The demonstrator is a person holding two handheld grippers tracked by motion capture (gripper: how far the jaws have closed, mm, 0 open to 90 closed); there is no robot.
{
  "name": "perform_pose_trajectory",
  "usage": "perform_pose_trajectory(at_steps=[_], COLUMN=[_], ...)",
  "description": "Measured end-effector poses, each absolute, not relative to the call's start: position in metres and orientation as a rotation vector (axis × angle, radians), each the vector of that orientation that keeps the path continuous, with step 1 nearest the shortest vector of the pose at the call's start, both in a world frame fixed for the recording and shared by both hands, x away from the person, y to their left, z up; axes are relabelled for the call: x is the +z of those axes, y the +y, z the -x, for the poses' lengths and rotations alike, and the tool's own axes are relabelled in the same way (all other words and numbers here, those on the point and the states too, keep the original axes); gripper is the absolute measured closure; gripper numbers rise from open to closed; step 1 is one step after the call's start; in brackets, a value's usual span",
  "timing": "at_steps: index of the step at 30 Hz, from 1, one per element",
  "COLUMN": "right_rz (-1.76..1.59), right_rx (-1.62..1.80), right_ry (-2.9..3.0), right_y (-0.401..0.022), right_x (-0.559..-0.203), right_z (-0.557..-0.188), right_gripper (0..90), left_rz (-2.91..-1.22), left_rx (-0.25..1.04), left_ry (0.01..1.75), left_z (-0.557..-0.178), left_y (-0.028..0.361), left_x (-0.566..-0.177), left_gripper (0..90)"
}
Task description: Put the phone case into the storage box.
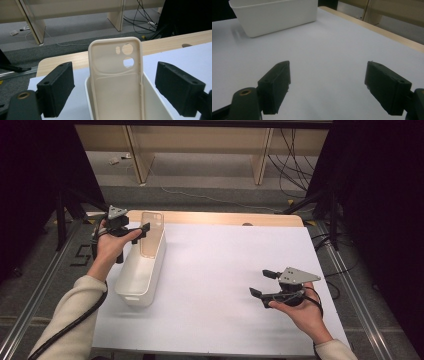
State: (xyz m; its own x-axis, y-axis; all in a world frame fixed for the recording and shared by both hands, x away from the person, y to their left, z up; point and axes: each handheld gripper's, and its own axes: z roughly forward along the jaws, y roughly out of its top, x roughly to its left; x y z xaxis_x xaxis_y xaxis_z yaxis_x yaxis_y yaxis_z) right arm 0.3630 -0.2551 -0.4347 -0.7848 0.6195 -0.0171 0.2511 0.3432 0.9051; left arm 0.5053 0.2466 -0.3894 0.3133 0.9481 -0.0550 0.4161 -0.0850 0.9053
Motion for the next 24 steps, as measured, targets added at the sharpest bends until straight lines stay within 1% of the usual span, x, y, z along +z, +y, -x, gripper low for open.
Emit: perform_pose_trajectory(at_steps=[11, 14, 24], right_rz=[-0.769, -0.770, -0.769], right_rx=[1.428, 1.428, 1.430], right_ry=[2.246, 2.247, 2.245], right_y=[-0.256, -0.256, -0.256], right_x=[-0.434, -0.434, -0.434], right_z=[-0.363, -0.363, -0.363], right_gripper=[21.9, 21.9, 21.9], left_rz=[-1.674, -1.676, -1.677], left_rx=[0.731, 0.710, 0.714], left_ry=[1.221, 1.212, 1.200], left_z=[-0.494, -0.492, -0.482], left_y=[0.244, 0.244, 0.243], left_x=[-0.390, -0.392, -0.394], left_gripper=[13.3, 13.6, 14.1])
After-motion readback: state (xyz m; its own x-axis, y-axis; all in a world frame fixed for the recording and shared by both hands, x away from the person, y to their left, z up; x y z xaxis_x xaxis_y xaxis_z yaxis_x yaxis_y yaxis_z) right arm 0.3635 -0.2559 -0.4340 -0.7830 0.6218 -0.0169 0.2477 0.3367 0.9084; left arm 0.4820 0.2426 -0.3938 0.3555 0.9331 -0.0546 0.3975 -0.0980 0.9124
